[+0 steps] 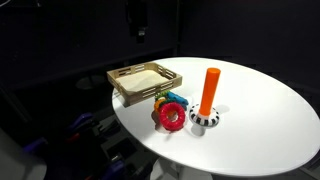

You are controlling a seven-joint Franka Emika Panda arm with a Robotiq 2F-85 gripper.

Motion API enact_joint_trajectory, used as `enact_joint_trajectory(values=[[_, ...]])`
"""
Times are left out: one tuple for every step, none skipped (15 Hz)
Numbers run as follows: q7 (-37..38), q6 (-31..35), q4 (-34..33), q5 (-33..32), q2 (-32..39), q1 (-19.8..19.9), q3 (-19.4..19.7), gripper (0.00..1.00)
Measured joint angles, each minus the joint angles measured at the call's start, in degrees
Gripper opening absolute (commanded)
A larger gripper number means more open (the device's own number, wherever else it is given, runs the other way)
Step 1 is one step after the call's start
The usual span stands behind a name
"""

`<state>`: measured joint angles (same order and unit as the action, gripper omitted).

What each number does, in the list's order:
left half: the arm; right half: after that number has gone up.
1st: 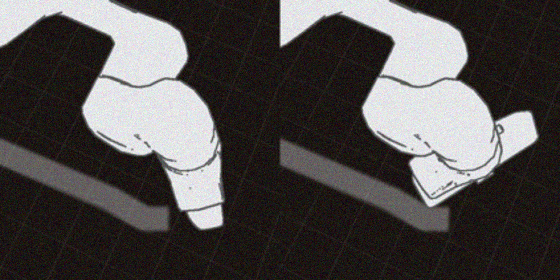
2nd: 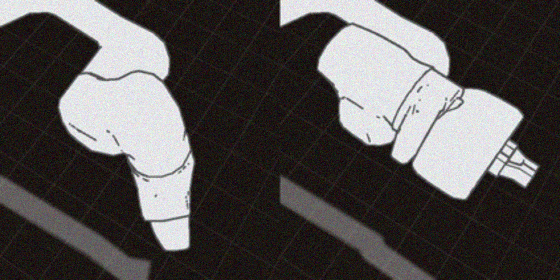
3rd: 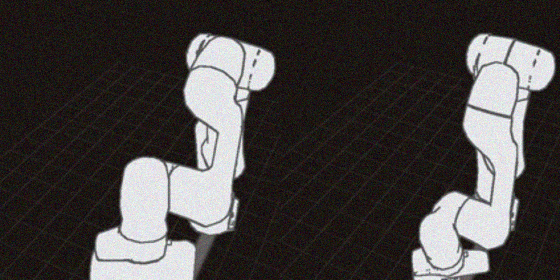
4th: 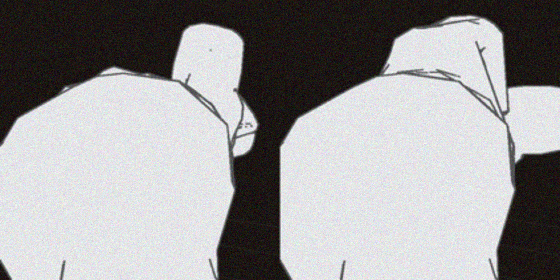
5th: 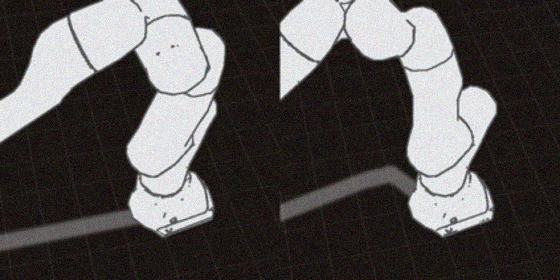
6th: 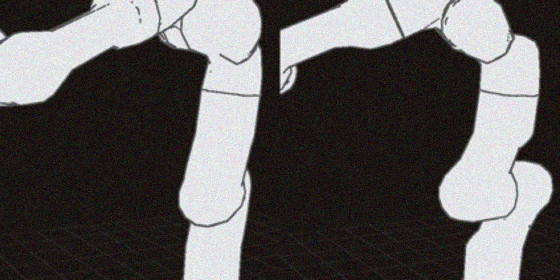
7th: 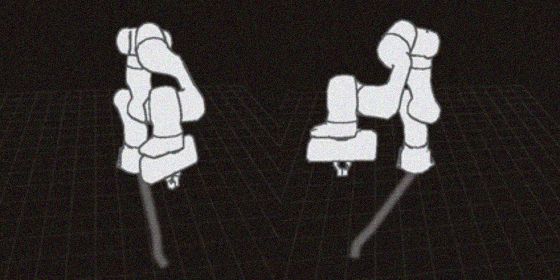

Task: Remove the ring from the box

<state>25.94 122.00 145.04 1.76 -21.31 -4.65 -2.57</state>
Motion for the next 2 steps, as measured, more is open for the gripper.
enact_joint_trajectory(values=[[0.0, 0.0, 0.0, 0.0, 0.09, 0.26, -0.31, 1.0], [0.0, 0.0, 0.0, 0.0, 0.18, 0.36, -0.49, 1.0]])
